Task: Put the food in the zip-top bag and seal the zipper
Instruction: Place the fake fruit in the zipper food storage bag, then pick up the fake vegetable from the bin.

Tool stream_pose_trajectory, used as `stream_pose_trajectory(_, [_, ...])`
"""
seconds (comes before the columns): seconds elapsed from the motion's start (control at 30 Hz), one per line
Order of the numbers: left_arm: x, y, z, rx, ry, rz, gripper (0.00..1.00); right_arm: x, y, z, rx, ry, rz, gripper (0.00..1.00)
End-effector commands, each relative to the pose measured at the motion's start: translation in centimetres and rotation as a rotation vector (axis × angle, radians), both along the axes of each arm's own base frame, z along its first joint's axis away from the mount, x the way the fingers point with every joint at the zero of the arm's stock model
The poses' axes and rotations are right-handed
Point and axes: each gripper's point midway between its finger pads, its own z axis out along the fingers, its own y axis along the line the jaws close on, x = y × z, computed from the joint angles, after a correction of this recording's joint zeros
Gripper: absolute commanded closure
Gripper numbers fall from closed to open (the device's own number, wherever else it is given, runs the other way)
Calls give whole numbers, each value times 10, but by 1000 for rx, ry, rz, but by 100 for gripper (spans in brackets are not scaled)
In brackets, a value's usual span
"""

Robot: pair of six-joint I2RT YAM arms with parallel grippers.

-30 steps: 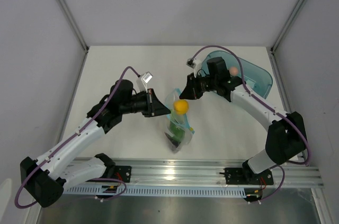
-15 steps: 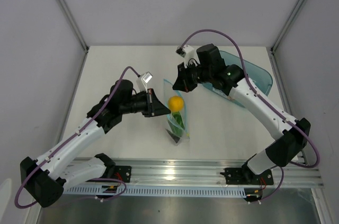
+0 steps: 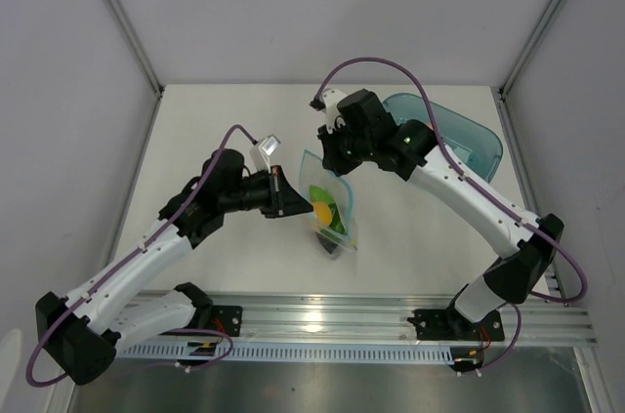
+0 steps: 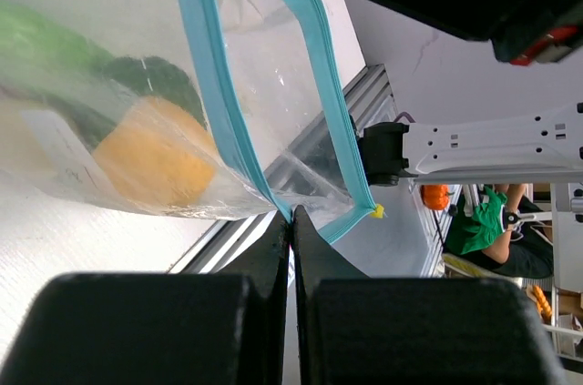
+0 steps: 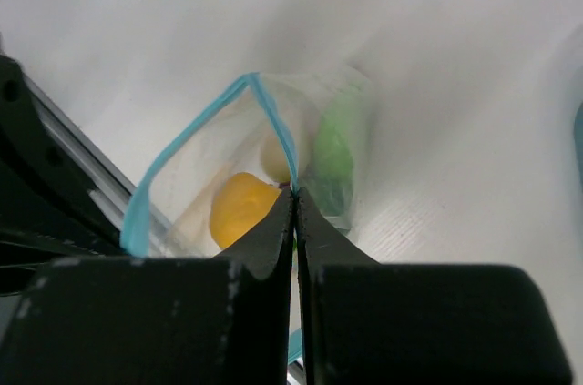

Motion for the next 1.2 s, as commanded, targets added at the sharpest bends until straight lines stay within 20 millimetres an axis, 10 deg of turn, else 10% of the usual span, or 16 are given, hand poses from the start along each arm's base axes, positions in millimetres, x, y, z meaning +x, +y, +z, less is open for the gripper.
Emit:
stream_pose_trajectory(0.0, [-4, 4, 9, -19, -28, 9, 99, 13, -14, -10, -50, -17, -73, 100])
stream_pose_trajectory(0.27, [-5, 8, 6, -7, -33, 29, 99, 19, -20, -2, 14, -2, -74, 95])
stream_pose_trajectory(0.33, [-4, 7, 7, -11, -31, 23, 99, 23, -20, 1, 35, -4, -96, 58])
stream_pose_trajectory(0.43, [-2, 5, 5, -7, -29, 21, 99, 26, -21, 13, 72, -21, -103, 47])
stream_pose_trajectory(0.6, [-1, 4, 1, -1, -23, 16, 100, 40, -32, 46, 112, -128, -164, 1])
stream_pose_trajectory(0.93, [0, 1, 0, -1, -25, 7, 99, 124, -110, 92, 280, -324, -578, 0])
stream_pose_trajectory(1.17, [-1, 0, 1, -14, -23, -3, 100, 197, -209, 29, 96, -307, -1006, 1])
